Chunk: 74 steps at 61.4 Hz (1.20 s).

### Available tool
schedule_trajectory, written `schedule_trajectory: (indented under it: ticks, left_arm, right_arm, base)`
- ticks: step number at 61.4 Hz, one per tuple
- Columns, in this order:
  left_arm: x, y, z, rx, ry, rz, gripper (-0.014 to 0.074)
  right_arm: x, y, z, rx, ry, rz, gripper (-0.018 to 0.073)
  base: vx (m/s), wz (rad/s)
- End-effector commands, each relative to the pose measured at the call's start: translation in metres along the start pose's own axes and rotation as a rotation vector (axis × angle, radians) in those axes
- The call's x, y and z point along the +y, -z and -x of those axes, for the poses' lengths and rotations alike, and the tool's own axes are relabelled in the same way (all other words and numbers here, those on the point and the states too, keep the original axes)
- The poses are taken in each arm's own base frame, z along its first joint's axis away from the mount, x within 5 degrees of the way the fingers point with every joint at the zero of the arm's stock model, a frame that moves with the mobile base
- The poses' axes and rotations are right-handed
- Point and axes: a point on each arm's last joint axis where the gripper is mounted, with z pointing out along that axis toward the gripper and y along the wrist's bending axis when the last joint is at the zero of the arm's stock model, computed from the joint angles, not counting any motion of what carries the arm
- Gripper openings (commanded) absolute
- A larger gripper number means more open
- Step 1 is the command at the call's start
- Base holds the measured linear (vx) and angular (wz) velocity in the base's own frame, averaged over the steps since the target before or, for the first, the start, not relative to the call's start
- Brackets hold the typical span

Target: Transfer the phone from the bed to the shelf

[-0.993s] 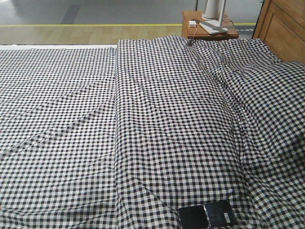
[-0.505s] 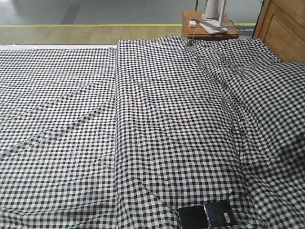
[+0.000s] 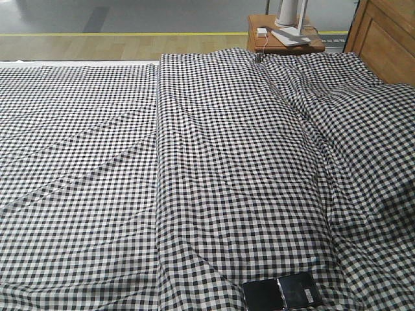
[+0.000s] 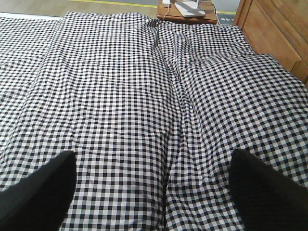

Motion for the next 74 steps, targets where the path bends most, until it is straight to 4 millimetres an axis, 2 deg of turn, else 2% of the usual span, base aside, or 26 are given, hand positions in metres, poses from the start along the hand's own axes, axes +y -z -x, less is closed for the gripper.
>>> schedule_trajectory:
  ticks: [1, 14, 30, 41, 54, 60, 74]
  left_arm:
    - [0.001, 0.000, 0.006, -0.075, 0.010, 0.005, 0.0001]
    - [0.001, 0.000, 0.006, -0.075, 0.010, 0.005, 0.0001]
    - [0.001, 0.000, 0.006, -0.075, 0.010, 0.005, 0.0001]
    - [0.001, 0.000, 0.006, -0.075, 0.010, 0.005, 0.0001]
    - [0.001, 0.000, 0.006, -0.075, 0.010, 0.005, 0.0001]
    - [0.001, 0.000, 0.006, -0.075, 0.010, 0.005, 0.0001]
    - [0.001, 0.000, 0.006, -0.075, 0.010, 0.005, 0.0001]
  right_arm:
    - [-0.002, 0.004, 0.014, -0.074, 0.009, -0.017, 0.0589]
    - [-0.003, -0.016, 0.023, 0.066, -0.007, 0.000, 0.0589]
    - [-0.006, -0.068, 0.035, 0.308, -0.091, 0.014, 0.0589]
    - [-0.005, -0.109, 0.030, 0.486, -0.094, 0.040, 0.0589]
    - [0.001, -0.140, 0.017, 0.597, -0.069, 0.134, 0.0589]
    - [-0.009, -0.153, 0.008, 0.644, -0.111, 0.163, 0.0589]
    - [-0.055, -0.176, -0.016, 0.686, -0.211, 0.229, 0.0589]
  base:
    - [0.00, 0.00]
    - [0.00, 0.00]
    - [0.00, 0.00]
    - [0.00, 0.00]
    - [0.00, 0.00]
    - [0.00, 0.00]
    - [0.00, 0.00]
